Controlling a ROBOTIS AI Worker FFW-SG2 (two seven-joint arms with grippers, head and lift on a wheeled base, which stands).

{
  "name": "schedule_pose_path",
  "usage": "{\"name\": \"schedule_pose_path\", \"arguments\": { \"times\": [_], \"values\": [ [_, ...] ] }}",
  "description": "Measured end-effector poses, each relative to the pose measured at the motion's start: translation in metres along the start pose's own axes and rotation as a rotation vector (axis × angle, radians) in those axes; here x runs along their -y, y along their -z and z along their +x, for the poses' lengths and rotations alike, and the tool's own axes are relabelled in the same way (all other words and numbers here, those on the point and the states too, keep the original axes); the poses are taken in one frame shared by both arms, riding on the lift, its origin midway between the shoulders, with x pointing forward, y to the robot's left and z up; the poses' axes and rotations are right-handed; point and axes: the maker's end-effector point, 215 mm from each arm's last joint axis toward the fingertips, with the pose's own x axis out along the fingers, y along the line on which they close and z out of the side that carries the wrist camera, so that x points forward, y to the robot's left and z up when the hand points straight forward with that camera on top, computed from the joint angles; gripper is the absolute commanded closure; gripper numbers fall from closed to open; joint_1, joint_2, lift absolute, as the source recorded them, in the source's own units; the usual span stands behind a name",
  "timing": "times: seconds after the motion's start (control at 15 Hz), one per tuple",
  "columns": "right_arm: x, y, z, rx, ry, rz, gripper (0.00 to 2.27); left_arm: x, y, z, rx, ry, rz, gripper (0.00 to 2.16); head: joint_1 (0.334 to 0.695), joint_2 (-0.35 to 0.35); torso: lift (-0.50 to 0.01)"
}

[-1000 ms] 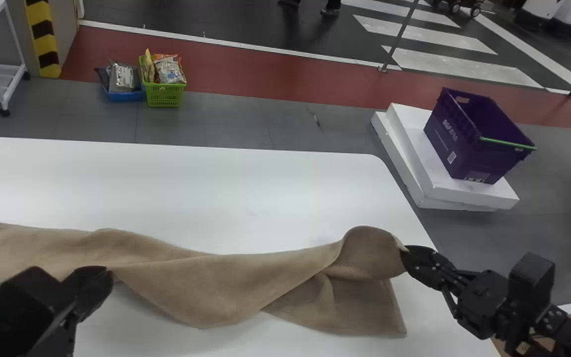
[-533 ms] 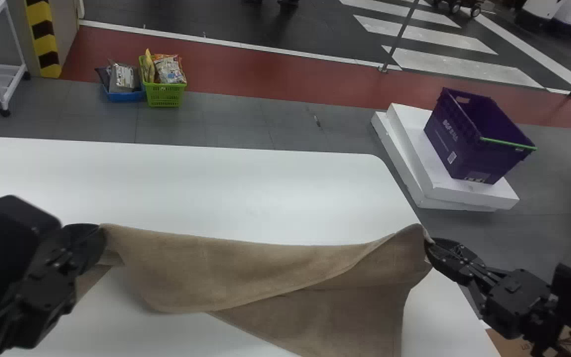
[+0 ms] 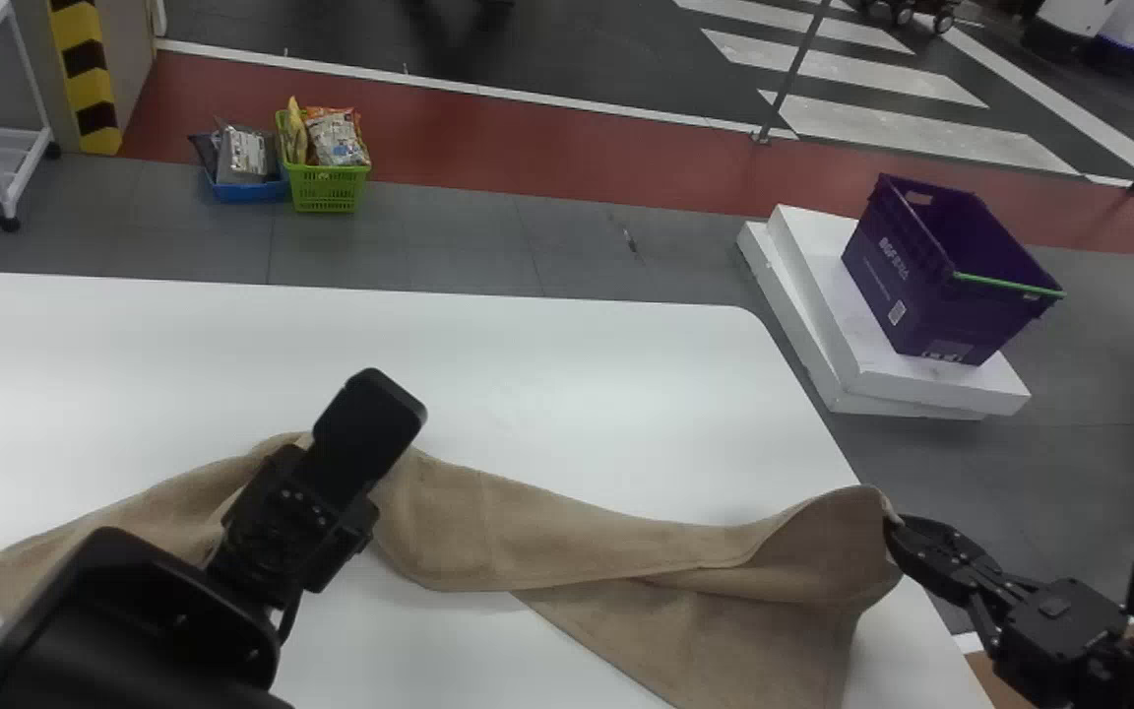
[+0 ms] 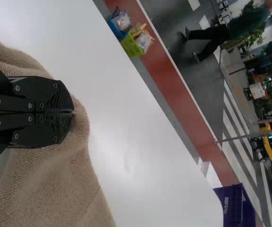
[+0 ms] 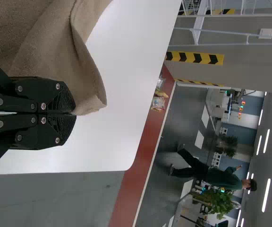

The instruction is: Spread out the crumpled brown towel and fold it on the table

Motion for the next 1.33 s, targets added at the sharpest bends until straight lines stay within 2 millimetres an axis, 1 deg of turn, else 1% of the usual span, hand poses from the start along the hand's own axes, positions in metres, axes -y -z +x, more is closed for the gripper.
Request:
{"name": "schedule_pose_path", "arguments": {
  "times": [0.07, 0.13, 0.2, 0.27, 0.4, 0.47, 0.6, 0.67, 0.73, 0.8, 0.87, 0.93, 1.0, 1.13, 1.33],
  "values": [
    [-0.001, 0.000, 0.001, 0.002, -0.002, 0.003, 1.95, 0.002, 0.002, 0.007, 0.010, -0.009, 0.018, 0.30, 0.695, -0.350, -0.127],
    [-0.002, -0.001, 0.003, 0.006, -0.005, 0.004, 1.95, 0.004, 0.003, 0.008, 0.015, -0.013, 0.023, 0.09, 0.695, -0.350, -0.127],
    [-0.004, -0.003, 0.006, 0.010, -0.009, 0.005, 1.95, 0.004, 0.004, 0.006, 0.019, -0.015, 0.014, 0.01, 0.695, -0.350, -0.127],
    [-0.006, -0.004, 0.008, 0.012, -0.013, 0.005, 1.95, 0.001, 0.005, -0.003, 0.028, -0.020, -0.007, 0.01, 0.695, -0.350, -0.127],
    [-0.008, -0.007, 0.012, 0.014, -0.019, 0.000, 1.95, -0.023, 0.019, -0.027, 0.031, -0.050, -0.037, 0.03, 0.695, -0.350, -0.127],
    [-0.009, -0.009, 0.014, 0.017, -0.023, -0.003, 1.95, -0.037, 0.034, -0.040, 0.021, -0.070, -0.052, 0.09, 0.695, -0.350, -0.127],
    [-0.011, -0.014, 0.020, 0.025, -0.030, -0.004, 1.95, -0.056, 0.064, -0.064, -0.006, -0.100, -0.067, 0.07, 0.695, -0.350, -0.127],
    [-0.013, -0.017, 0.023, 0.030, -0.035, -0.003, 1.95, -0.060, 0.079, -0.076, -0.015, -0.100, -0.068, 0.07, 0.695, -0.350, -0.127],
    [-0.015, -0.019, 0.026, 0.032, -0.040, -0.004, 1.95, -0.061, 0.087, -0.086, -0.013, -0.089, -0.073, 0.07, 0.695, -0.350, -0.127],
    [-0.017, -0.020, 0.030, 0.031, -0.046, -0.005, 1.95, -0.061, 0.095, -0.095, -0.009, -0.077, -0.083, 0.08, 0.695, -0.350, -0.127],
    [-0.020, -0.021, 0.033, 0.030, -0.052, -0.005, 1.95, -0.059, 0.100, -0.102, -0.007, -0.065, -0.096, 0.15, 0.695, -0.350, -0.127],
    [-0.022, -0.020, 0.035, 0.027, -0.058, -0.004, 1.95, -0.053, 0.100, -0.107, 0.001, -0.041, -0.113, 0.21, 0.695, -0.350, -0.127],
    [-0.025, -0.020, 0.038, 0.024, -0.064, -0.004, 1.95, -0.046, 0.095, -0.114, 0.018, -0.009, -0.134, 0.25, 0.695, -0.350, -0.127],
    [-0.029, -0.018, 0.039, 0.022, -0.068, 0.001, 1.95, -0.026, 0.084, -0.126, 0.036, 0.059, -0.161, 0.57, 0.695, -0.350, -0.127],
    [-0.028, -0.014, 0.035, 0.013, -0.064, 0.003, 1.95, 0.005, 0.079, -0.131, 0.023, 0.125, -0.180, 0.60, 0.695, -0.350, -0.127]
  ]
}}
